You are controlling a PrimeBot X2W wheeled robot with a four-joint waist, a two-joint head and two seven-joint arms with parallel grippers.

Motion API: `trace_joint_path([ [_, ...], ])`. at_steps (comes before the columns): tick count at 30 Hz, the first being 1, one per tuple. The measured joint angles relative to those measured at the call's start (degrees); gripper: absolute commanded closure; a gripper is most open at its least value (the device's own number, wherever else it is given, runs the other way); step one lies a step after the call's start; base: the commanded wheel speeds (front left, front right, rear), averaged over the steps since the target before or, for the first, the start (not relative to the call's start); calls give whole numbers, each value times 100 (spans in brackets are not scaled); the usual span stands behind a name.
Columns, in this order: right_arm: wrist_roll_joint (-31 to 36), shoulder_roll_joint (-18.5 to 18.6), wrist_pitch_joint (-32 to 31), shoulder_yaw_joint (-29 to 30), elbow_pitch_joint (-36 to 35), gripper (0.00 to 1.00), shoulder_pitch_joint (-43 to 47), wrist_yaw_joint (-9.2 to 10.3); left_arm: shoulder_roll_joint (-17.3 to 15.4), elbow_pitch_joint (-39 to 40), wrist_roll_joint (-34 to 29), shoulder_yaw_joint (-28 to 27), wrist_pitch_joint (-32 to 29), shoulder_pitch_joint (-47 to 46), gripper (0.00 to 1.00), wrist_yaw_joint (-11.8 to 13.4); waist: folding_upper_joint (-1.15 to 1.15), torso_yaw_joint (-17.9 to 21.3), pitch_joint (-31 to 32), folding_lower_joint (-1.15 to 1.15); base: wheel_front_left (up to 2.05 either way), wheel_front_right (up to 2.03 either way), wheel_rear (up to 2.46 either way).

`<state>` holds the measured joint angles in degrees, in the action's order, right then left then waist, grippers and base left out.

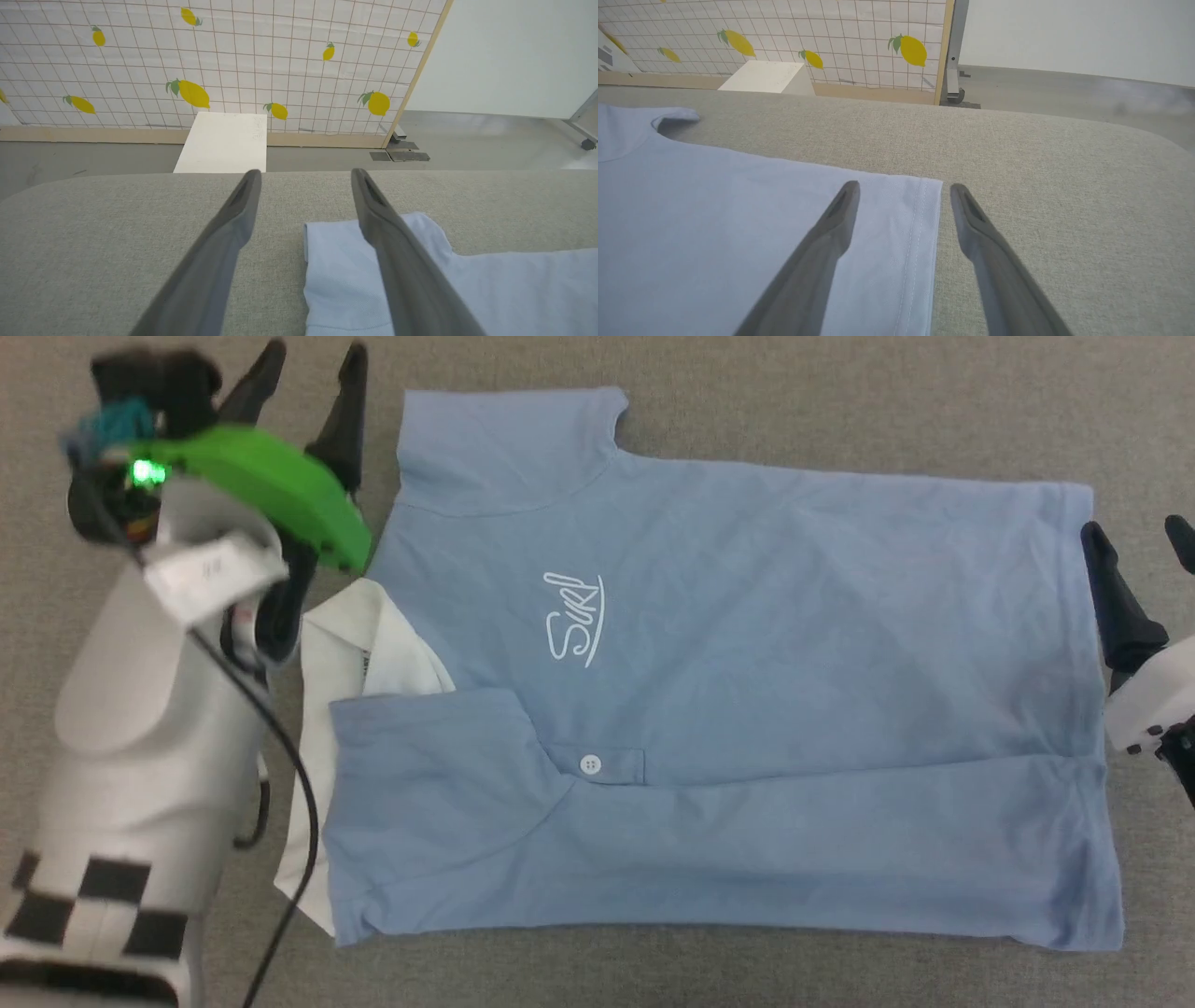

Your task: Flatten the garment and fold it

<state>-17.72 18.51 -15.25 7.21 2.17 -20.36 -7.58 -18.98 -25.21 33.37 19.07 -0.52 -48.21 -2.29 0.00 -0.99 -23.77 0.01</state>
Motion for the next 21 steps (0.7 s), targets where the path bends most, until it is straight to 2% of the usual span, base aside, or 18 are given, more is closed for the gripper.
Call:
trace_joint_path([
  [2,-5,14,-40,-26,-15,0,-2,0,71,-333,23,68,-321,-447,0,-47,0,21,-115,0,0,0,0],
  [8,-9,43,-80,-51,-96,0,-17,0,168,-1397,99,342,-1909,-1600,0,-57,0,180,-387,1,0,0,0],
  [12,-9,45,-87,-15,-141,0,-16,0,269,-1985,98,578,-3193,-2081,0,143,0,346,-489,0,0,0,0],
  [15,-9,49,-86,30,-179,0,-13,0,304,-2279,46,766,-4024,-2260,0,382,0,450,-564,0,0,0,0],
  [18,-9,51,-64,66,-226,0,-13,0,283,-2444,-36,943,-4644,-2320,0,579,0,533,-643,0,0,0,0],
  [21,-9,48,-41,111,-283,0,-12,0,258,-2414,-54,980,-4912,-2406,0,671,0,595,-726,0,0,0,0],
])
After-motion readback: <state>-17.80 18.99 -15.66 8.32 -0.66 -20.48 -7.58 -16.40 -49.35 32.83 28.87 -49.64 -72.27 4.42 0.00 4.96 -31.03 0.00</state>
